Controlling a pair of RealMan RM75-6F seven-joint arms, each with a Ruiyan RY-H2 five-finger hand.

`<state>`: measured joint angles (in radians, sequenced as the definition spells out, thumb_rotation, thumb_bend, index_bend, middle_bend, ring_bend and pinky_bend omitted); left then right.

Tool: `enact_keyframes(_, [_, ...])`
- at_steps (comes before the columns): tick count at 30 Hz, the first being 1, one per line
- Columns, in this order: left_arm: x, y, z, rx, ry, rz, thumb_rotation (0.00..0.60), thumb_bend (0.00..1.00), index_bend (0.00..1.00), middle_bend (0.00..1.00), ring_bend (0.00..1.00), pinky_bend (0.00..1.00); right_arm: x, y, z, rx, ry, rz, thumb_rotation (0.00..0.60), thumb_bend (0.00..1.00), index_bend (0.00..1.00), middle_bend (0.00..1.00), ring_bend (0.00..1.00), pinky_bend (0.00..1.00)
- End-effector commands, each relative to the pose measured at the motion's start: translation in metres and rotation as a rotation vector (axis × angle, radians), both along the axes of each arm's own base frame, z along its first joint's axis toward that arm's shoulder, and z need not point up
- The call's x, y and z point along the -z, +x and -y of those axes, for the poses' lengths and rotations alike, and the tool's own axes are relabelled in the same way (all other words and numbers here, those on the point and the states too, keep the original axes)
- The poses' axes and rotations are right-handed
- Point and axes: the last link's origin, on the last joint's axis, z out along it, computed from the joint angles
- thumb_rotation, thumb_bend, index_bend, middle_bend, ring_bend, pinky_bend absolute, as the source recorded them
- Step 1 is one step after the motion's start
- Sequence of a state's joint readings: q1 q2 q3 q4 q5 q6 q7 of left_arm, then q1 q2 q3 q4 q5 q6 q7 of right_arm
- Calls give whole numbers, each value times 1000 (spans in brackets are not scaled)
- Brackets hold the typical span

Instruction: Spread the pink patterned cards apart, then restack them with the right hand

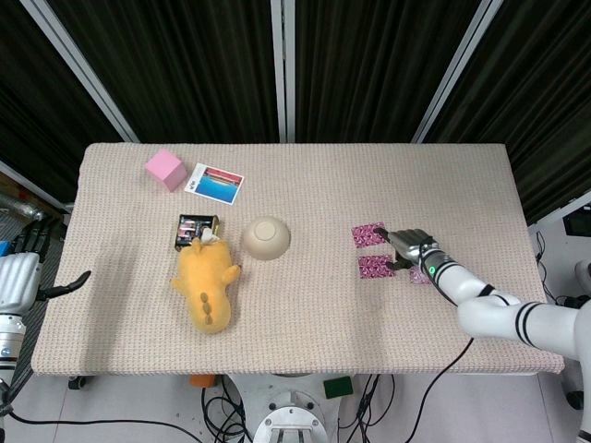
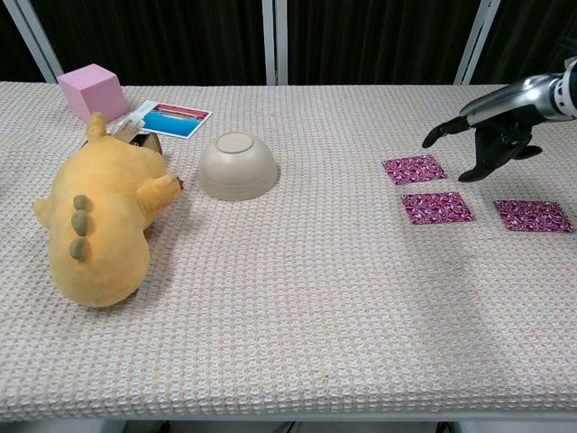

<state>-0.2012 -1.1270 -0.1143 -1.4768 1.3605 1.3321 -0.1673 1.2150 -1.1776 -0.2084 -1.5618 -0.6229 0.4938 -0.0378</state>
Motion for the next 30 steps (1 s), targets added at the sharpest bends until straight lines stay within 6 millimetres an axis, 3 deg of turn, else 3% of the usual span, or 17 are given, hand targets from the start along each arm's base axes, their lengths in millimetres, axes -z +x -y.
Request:
enact_keyframes(1, [0,1,0,3,0,0,272,134,34,40,0,139,-34,-2,-22,-102,-178,71,600,1000,59,970,885,823])
enact_keyframes(3, [1,2,1,6,-2,-2,272,134,34,40,0,139,-43,-6,-31,-171,-272,94,600,982,106,846,739,679])
enact_keyframes(4, [1,2,1,7,-3,-4,272,134,34,40,0,139,-45,-9,-35,-200,-300,89,600,912,118,698,587,553])
enact_keyframes(5, [2,3,1,8,-4,-5,275,134,34,40,0,139,-47,-13,-41,-238,-333,77,600,767,103,501,379,394])
enact_keyframes(6, [2,4,1,9,-5,-6,276,134,34,40,0,139,-48,-15,-44,-264,-356,66,600,624,84,364,245,274])
enact_keyframes(7, [3,5,1,12,-6,-6,274,133,34,40,0,139,-49,-19,-46,-289,-377,47,600,396,48,178,87,123])
enact_keyframes(8, [3,6,0,15,-8,-7,274,134,34,40,0,139,-49,-23,-51,-290,-387,44,600,197,17,61,8,28])
enact_keyframes(10, [5,8,0,21,-12,-7,271,134,34,40,0,139,-46,-28,-57,-255,-371,54,600,35,0,0,0,0])
enact_keyframes(16, [7,11,1,29,-18,-10,274,133,34,40,0,139,-34,-37,-63,-275,-353,-4,600,32,4,0,0,0])
enact_keyframes(30, [7,10,0,30,-19,-9,277,134,35,40,0,139,24,-41,-54,-274,-310,-28,600,176,285,0,0,0])
